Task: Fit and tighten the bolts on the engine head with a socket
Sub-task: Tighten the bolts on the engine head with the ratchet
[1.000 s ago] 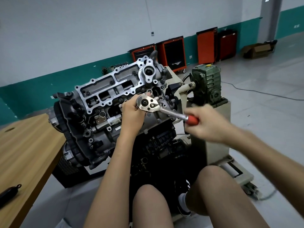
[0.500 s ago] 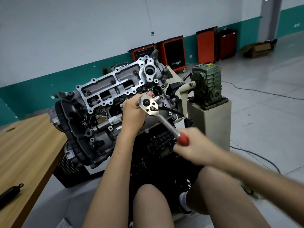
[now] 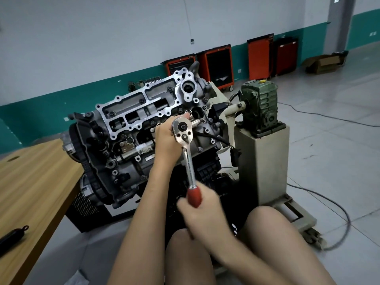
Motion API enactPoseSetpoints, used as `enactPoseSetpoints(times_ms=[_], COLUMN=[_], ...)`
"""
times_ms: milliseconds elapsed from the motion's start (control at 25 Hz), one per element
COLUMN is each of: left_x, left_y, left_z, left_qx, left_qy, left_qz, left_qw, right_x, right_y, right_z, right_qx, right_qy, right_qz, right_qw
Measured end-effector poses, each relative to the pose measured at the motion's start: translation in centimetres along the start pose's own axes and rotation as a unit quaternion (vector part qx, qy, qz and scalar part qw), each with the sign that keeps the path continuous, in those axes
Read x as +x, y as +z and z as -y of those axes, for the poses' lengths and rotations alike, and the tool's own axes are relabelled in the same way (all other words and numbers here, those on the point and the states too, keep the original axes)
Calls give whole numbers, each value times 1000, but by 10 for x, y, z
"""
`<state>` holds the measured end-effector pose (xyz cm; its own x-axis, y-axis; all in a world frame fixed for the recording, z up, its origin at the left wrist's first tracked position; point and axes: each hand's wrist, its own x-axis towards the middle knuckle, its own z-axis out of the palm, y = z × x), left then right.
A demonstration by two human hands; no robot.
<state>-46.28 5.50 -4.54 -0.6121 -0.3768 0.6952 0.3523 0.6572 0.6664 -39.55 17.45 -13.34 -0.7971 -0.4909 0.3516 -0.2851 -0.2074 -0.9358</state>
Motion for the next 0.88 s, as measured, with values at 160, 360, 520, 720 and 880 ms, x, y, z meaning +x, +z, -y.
enactPoseSetpoints(times_ms=[160,360,520,720,880], left_x=[2,9,4,0,1], left_y=[-3,-1,-2,0,-5], left_z=[3,6,5,0,1], left_qx=[14,21,-16,0,-3], left_qy=[2,-6,-15,-26,-18], left_qz=[23,43,32,8,27], left_qw=[1000,999,999,1000,999], right_x=[5,75,85,3,-3], right_y=[-18,-140,-144,-28,17], right_z=[6,58,67,3,1], right_qx=[-36,-410,-449,-72,32], right_qy=[27,-72,-131,-21,33], right_qz=[41,144,112,13,16], right_qw=[998,898,877,997,999])
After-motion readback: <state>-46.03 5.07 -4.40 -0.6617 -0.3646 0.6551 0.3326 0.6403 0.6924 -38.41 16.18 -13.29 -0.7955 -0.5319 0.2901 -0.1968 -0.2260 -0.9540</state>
